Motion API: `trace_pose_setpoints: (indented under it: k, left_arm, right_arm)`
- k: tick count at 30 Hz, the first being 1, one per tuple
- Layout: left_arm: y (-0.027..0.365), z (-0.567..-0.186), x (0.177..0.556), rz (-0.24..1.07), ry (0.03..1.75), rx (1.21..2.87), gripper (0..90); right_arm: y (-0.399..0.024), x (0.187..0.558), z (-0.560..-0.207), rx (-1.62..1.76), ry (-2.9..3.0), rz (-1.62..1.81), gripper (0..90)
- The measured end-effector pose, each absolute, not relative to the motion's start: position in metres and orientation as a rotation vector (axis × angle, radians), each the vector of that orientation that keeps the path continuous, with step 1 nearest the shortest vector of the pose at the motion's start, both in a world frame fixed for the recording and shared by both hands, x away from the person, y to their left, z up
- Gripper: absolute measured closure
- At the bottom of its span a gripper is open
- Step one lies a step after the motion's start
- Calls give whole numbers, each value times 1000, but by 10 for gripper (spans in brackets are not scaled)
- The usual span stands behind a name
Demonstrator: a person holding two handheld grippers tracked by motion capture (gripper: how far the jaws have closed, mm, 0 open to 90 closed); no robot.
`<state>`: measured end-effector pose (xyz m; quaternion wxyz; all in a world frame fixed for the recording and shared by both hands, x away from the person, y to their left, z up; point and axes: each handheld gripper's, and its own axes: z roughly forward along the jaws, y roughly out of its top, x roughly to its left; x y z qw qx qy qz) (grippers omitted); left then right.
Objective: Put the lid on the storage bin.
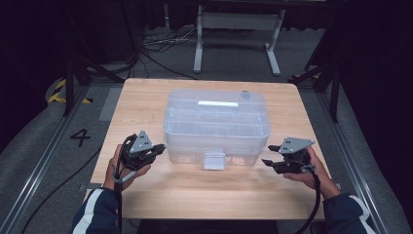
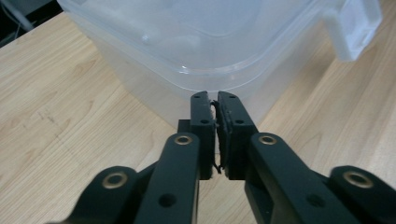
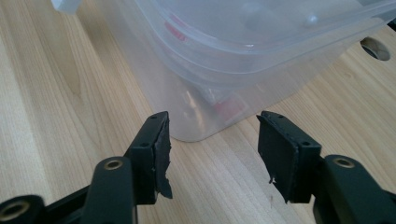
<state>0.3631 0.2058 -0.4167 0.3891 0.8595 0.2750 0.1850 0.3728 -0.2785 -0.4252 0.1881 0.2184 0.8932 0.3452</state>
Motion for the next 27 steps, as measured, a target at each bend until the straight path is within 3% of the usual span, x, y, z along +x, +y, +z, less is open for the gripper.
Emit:
trace_pose_setpoints:
  k: [10,27]
  left_arm:
    - [216,-429,351,496,704,2289,560]
    - [247,-453,341,506,819,2381,318]
  right_arm:
    - [-286,366,-423,618,2506,916,397]
    - [-312,356,-431,719,2459,824,321]
